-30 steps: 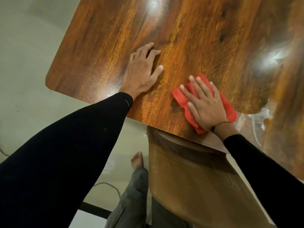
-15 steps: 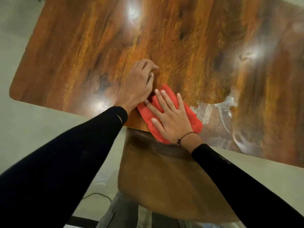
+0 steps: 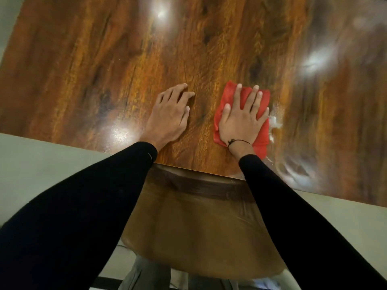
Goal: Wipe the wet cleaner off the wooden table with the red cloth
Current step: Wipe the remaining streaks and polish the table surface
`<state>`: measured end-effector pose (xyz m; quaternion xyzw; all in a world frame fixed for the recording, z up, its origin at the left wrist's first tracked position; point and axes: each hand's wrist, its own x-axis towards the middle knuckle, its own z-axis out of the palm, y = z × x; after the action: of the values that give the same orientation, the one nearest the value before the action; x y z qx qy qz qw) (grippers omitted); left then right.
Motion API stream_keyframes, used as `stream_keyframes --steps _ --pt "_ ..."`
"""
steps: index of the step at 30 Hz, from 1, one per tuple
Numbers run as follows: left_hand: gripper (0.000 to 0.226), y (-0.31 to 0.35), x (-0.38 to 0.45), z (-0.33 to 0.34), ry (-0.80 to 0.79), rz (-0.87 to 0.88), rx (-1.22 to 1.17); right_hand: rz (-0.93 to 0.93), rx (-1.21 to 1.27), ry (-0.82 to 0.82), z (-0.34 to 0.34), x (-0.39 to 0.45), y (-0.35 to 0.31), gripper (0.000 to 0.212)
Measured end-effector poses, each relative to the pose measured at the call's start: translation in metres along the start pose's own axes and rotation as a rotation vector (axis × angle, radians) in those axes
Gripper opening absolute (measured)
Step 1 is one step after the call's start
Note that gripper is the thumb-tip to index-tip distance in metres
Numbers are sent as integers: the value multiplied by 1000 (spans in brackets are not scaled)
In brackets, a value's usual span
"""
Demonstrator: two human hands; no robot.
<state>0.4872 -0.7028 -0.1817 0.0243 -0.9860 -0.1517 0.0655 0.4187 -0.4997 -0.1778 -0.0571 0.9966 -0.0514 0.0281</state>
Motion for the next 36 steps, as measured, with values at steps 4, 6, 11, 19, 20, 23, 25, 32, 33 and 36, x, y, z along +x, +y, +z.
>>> stream_keyframes --steps 4,6,11,19,20,23,25,32,33,36 --pt "42 7 -1 -8 -44 -30 4 -317 -35 -17 8 -38 3 72" --pt "43 10 -2 -12 -60 -30 6 -504 -36 -45 11 -64 21 73" --pt "47 10 1 -16 -101 12 49 -781 -106 -123 2 -83 110 72" --pt "62 22 7 -15 -225 340 127 -576 -164 -96 -19 0 178 67" --pt "62 27 11 -15 -220 352 125 -503 -155 -73 -19 14 171 66" --pt "61 62 35 -9 -171 291 31 -337 -126 -17 -16 42 141 67" --pt "60 95 56 -3 -163 213 -45 -277 -98 2 -13 49 125 67" --pt "55 104 63 25 -150 80 -76 -606 -95 -81 -10 -12 133 74" --pt "54 105 64 26 -145 82 -85 -634 -100 -107 -10 -27 144 76" --pt "54 107 67 27 -144 69 -86 -651 -131 -135 -12 -56 185 80"
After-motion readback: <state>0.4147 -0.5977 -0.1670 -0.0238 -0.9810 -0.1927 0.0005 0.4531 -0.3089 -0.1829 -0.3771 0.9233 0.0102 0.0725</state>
